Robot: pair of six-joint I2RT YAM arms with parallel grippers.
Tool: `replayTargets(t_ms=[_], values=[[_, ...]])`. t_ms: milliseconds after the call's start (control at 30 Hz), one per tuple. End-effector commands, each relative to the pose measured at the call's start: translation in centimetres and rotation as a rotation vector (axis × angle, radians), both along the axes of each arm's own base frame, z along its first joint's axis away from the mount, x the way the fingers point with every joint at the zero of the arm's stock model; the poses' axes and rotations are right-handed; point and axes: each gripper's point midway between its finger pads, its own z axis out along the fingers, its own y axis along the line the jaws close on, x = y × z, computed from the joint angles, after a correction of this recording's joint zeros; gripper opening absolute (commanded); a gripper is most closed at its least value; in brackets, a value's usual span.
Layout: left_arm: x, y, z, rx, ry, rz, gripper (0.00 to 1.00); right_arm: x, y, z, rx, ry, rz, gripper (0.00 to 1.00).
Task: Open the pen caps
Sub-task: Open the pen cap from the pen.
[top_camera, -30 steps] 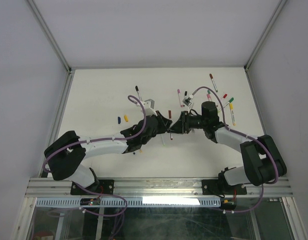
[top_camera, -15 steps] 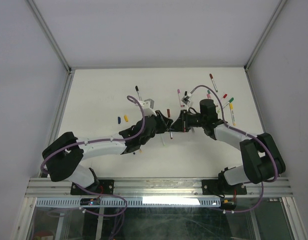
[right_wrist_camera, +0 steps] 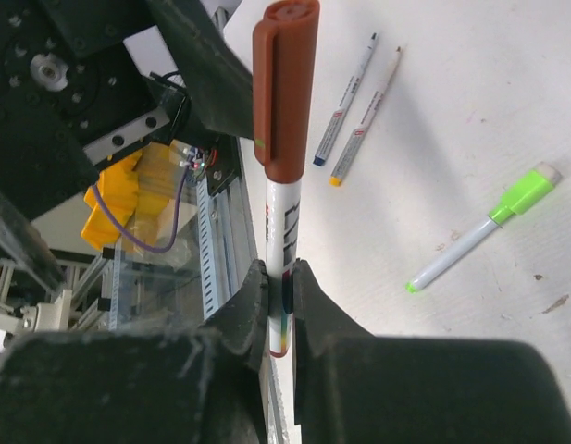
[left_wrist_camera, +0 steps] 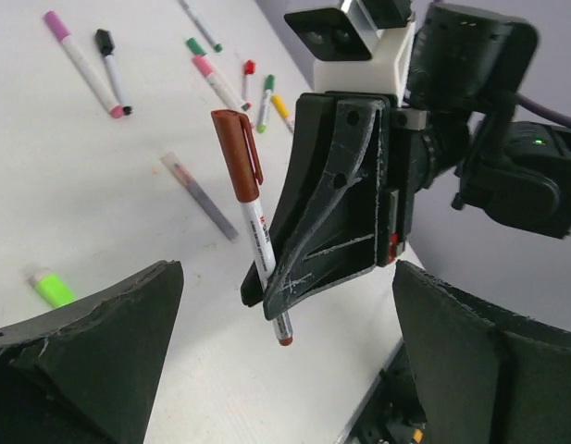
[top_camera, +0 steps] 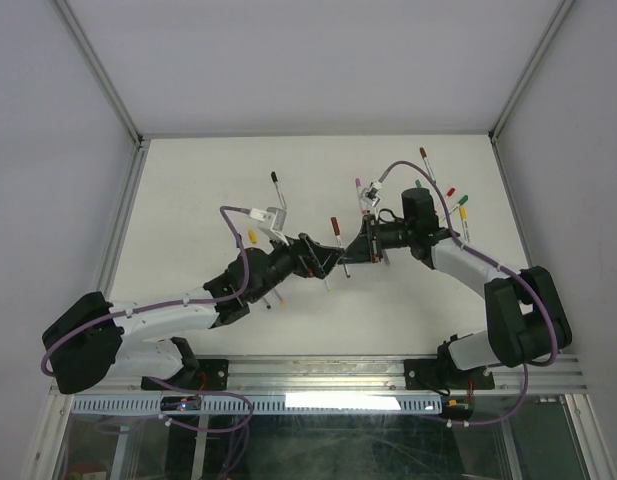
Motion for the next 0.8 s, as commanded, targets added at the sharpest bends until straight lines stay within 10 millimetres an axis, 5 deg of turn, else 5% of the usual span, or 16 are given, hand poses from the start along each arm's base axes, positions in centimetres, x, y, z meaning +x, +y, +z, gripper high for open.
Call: replayTargets(t_ms=[0, 200, 567, 767], values=[[-1.7, 0.3, 4.9, -0.155, -0.151, -0.184, 0.99, -0.8, -0.1, 2.7, 0.076, -0.118, 0.127, 0.00], [-4.3, 1.9, 7.9, -0.376, -0.245, -0.429, 0.99, -2.3, -0.3, 4.3, 0.146, -0.143, 0.214, 0.00], [-3.8, 0.6, 7.5, -0.382, -0.242, -0.482, 0.94, -4.2, -0.7, 5.9, 0.217, -0.176, 0.303, 0.00], [-3.1, -0.3, 6.8, -0.410, -0.198, -0.502, 0.83, -4.8, -0.6, 6.0, 0.231, -0.174, 0.332, 0.00]])
